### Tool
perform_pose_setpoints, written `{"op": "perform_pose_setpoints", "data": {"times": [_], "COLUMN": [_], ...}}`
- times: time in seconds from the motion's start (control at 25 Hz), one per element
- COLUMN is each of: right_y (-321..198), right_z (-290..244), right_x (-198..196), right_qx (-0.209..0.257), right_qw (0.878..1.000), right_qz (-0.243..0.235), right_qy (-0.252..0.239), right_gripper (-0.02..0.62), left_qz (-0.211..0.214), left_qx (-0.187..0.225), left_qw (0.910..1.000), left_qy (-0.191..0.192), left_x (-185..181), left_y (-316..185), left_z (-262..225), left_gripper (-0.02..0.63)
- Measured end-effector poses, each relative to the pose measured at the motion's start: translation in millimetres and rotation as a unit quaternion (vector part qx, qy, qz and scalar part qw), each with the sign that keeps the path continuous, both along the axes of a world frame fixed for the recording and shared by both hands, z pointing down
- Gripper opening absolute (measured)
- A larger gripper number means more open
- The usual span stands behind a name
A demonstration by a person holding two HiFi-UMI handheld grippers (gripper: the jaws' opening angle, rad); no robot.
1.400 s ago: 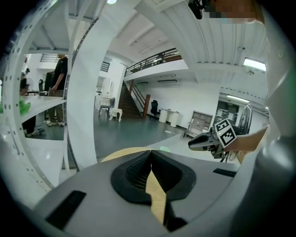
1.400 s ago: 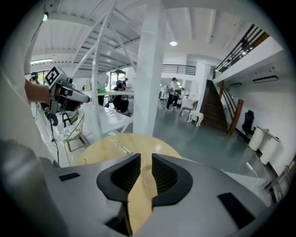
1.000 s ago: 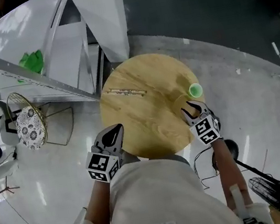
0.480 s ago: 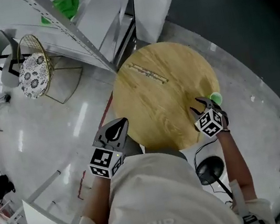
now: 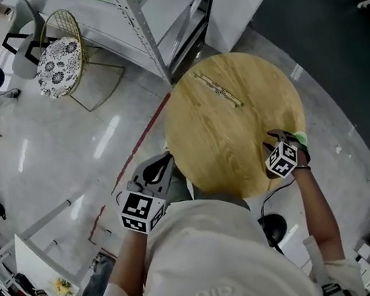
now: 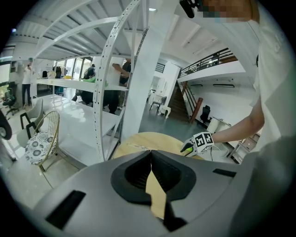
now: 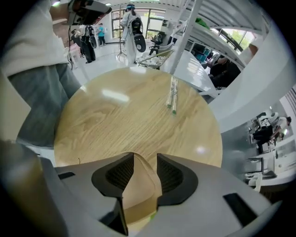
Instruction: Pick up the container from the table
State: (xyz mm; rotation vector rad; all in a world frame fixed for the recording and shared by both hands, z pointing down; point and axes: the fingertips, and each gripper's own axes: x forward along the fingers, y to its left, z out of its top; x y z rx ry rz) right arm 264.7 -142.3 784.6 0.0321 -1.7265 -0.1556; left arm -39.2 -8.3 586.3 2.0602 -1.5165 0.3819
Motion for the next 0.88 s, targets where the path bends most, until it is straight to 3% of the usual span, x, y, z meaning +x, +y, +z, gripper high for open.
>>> {"op": "perform_pose_setpoints", "data": {"times": [0.16, 0.44, 0.88], "right_y": [-1, -2, -17], "right_z": [16, 26, -10], "right_x": [3, -7, -49], "right_qx": [0.0, 0.003, 0.024], "right_qw": [0.999, 0.998, 1.0], "right_qz": [-0.033, -0.052, 0.009], "right_qy": [0.029, 0.038, -0.015], "right_gripper": [0.17, 0.086, 0.046], "left_qz": [-0.009, -0.017, -0.011], "left_qx": [-0.002, 0.003, 0.019], "left_qw": [1.0, 0.9998, 0.9998], "left_qy": [0.003, 0.005, -0.001], "left_x": [-2, -12, -28], "left_y": [6, 12, 8], "left_z": [4, 5, -2], "left_gripper": [0.017, 0.017, 0.017]}}
